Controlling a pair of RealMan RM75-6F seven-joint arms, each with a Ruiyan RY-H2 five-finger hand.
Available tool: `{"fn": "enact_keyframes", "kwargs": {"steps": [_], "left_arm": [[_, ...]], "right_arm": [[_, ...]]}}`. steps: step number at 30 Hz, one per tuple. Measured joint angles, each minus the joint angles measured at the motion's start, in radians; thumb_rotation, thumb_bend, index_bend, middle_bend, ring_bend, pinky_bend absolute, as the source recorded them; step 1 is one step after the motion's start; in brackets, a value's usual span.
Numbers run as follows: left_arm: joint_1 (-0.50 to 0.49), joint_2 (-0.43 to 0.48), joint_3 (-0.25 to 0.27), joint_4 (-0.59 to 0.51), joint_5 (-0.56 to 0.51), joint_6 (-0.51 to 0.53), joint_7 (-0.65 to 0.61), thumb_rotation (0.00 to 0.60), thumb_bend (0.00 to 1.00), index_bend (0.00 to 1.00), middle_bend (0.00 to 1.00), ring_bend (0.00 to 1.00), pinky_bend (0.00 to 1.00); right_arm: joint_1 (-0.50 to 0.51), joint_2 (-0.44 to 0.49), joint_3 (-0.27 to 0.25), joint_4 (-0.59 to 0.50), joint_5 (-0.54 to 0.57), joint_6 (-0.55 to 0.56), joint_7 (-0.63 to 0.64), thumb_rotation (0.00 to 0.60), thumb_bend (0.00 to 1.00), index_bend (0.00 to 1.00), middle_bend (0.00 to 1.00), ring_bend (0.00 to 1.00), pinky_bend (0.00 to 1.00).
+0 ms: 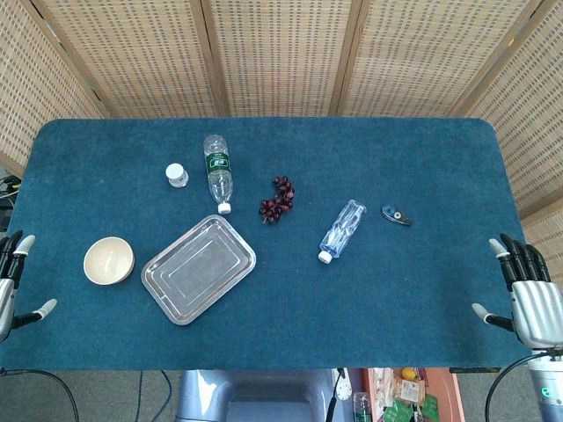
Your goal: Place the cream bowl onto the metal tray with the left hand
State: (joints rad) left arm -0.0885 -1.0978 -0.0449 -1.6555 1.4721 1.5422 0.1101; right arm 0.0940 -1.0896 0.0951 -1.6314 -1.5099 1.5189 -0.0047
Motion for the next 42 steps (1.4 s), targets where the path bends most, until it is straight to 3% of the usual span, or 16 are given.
{"fn": "enact_keyframes", "kwargs": {"steps": [9,12,18,27,29,35,42], "left_arm": [[-0.008,-0.003,0.010,0.007,0.011,-0.037,0.005,0.600,0.01,0.00,0.00,0.00,0.00],[-0.024,-0.015,0.012,0.024,0.004,-0.078,0.014,0.600,0.12,0.01,0.00,0.00,0.00],[-0.071,-0.086,0.012,0.123,-0.049,-0.215,0.019,0.600,0.47,0.23,0.00,0.00,0.00],[-0.140,-0.222,0.017,0.299,-0.090,-0.353,-0.004,0.600,0.47,0.33,0.00,0.00,0.00],[-0.148,-0.235,0.018,0.312,-0.091,-0.363,-0.015,0.600,0.45,0.34,0.00,0.00,0.00],[-0.161,-0.257,0.019,0.329,-0.092,-0.382,-0.035,0.600,0.26,0.34,0.00,0.00,0.00],[-0.170,-0.293,0.019,0.367,-0.083,-0.383,-0.055,0.600,0.23,0.34,0.00,0.00,0.00]], "right_arm": [[-0.011,0.006,0.003,-0.009,0.005,0.014,0.011,0.600,0.00,0.00,0.00,0.00,0.00],[-0.011,0.010,0.004,-0.011,0.008,0.010,0.017,0.600,0.00,0.00,0.00,0.00,0.00],[-0.008,0.016,0.006,-0.012,0.017,-0.003,0.032,0.600,0.00,0.00,0.00,0.00,0.00],[-0.002,0.018,0.010,-0.009,0.031,-0.020,0.040,0.600,0.00,0.00,0.00,0.00,0.00],[-0.002,0.019,0.011,-0.008,0.034,-0.021,0.042,0.600,0.00,0.00,0.00,0.00,0.00],[-0.001,0.019,0.009,-0.007,0.033,-0.026,0.043,0.600,0.00,0.00,0.00,0.00,0.00],[0.001,0.018,0.008,-0.009,0.033,-0.031,0.040,0.600,0.00,0.00,0.00,0.00,0.00]]}}
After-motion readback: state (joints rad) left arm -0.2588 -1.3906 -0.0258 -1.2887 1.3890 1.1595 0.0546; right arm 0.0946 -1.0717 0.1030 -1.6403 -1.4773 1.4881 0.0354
